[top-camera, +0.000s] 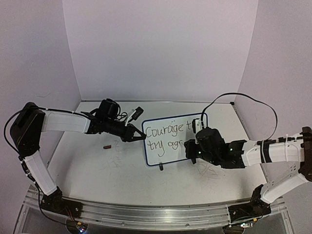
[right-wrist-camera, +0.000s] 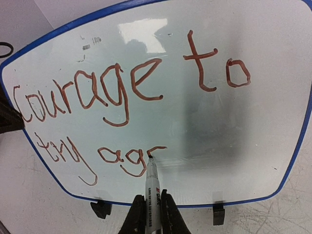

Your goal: Write a sentence on the whiteboard

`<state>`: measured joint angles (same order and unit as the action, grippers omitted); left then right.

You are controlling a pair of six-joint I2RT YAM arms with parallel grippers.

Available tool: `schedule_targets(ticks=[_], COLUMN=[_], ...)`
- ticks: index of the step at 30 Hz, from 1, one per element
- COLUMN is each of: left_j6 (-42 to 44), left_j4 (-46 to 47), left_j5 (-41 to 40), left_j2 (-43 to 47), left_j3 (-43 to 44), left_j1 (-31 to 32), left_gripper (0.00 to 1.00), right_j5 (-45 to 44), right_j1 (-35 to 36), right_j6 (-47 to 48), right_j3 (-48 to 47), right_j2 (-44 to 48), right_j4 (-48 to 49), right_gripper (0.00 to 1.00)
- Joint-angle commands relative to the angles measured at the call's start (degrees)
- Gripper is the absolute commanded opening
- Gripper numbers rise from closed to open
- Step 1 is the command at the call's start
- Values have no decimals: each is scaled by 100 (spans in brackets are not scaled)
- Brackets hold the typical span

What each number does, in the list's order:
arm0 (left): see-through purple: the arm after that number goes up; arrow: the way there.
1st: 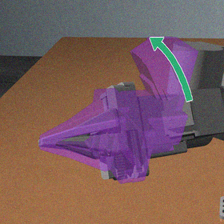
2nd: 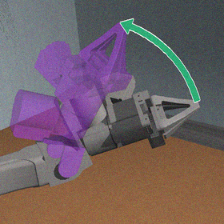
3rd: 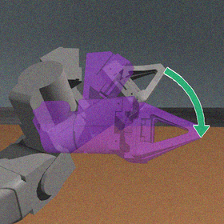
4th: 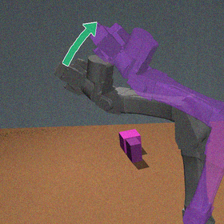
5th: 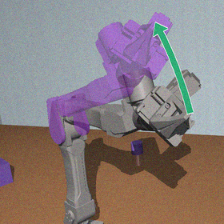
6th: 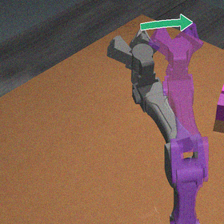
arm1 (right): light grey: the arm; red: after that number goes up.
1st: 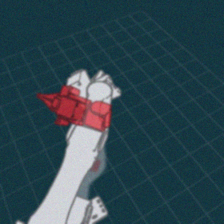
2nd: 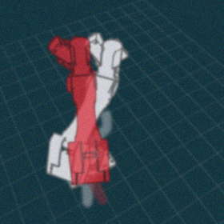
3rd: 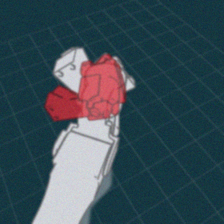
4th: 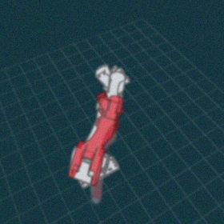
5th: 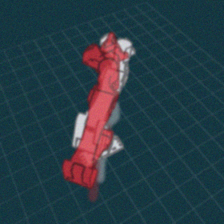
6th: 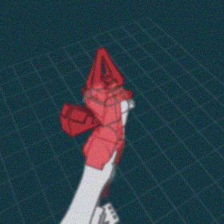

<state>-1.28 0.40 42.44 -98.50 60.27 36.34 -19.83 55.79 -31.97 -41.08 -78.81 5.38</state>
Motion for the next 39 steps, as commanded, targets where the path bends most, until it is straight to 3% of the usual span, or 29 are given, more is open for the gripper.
schedule_targets(ticks=[1,20,39], left_j6=[336,340,345], left_j4=[-401,-401,-399], left_j5=[-130,-114,-114], left_j2=[25,32,24], left_j3=[-59,-48,-48], left_j1=[55,58,58], left_gripper=[0,0,0], right_j5=[-134,-541,-320], right_j1=[-30,-126,-142], right_j6=[-40,192,319], right_j3=[68,-157,-210], right_j2=[9,297,259], right_j4=[-211,-232,-11], right_gripper=[0,0,0])
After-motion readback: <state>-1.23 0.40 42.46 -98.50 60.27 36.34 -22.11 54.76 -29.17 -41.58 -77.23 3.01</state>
